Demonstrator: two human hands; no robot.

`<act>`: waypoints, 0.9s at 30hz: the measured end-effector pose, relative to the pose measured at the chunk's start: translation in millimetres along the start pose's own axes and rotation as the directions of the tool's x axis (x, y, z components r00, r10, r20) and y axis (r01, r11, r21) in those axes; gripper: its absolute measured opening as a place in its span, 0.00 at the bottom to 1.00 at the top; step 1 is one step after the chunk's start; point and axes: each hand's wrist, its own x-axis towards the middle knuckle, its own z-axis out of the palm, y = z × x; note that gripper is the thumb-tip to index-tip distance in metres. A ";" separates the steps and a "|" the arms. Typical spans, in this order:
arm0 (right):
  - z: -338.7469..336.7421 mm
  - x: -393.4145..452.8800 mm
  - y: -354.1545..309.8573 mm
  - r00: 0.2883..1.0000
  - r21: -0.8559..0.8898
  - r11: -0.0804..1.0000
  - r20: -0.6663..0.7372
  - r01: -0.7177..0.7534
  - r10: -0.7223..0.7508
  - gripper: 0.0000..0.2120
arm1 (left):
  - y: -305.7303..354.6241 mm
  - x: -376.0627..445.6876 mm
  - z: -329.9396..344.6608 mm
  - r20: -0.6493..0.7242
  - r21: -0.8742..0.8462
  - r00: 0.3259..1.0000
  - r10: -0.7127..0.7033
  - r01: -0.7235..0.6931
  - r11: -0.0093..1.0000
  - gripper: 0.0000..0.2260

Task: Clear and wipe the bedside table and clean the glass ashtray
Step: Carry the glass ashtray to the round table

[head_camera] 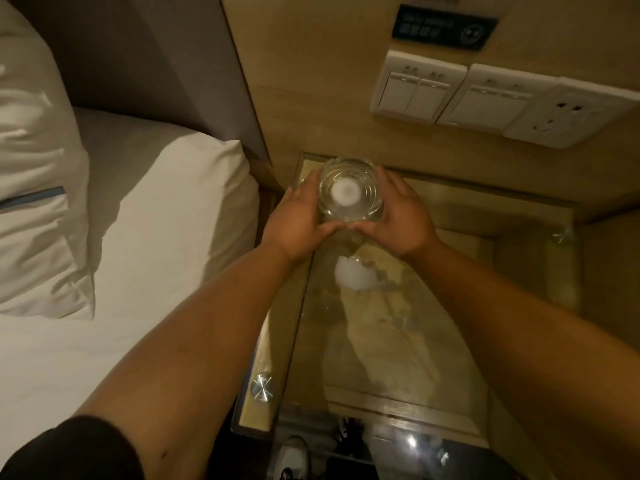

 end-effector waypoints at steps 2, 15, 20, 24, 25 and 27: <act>-11.0 -15.8 -3.6 1.000 0.018 1.000 -0.024 -0.019 0.019 0.51 | 9.9 -4.8 -2.0 0.031 0.013 0.999 0.014 -0.014 1.000 0.41; -52.9 -188.1 -7.4 0.934 0.064 0.963 -0.238 -0.260 0.268 0.49 | 97.8 -88.9 24.6 0.218 0.056 0.945 0.246 -0.264 0.963 0.45; -73.6 -260.4 2.6 0.879 0.103 0.923 -0.283 -0.370 0.384 0.51 | 145.1 -123.6 48.1 0.283 0.011 0.899 0.333 -0.350 0.937 0.45; -85.0 -317.5 10.1 0.837 0.131 0.905 -0.348 -0.404 0.423 0.50 | 179.0 -154.9 68.7 0.323 -0.039 0.852 0.412 -0.422 0.906 0.44; -85.6 -332.0 12.0 0.828 0.130 0.896 -0.345 -0.425 0.443 0.51 | 185.9 -164.0 74.1 0.340 -0.046 0.840 0.423 -0.435 0.899 0.44; -85.1 -363.3 16.6 0.808 0.126 0.878 -0.349 -0.462 0.475 0.51 | 199.8 -184.9 86.0 0.363 -0.051 0.813 0.454 -0.470 0.881 0.44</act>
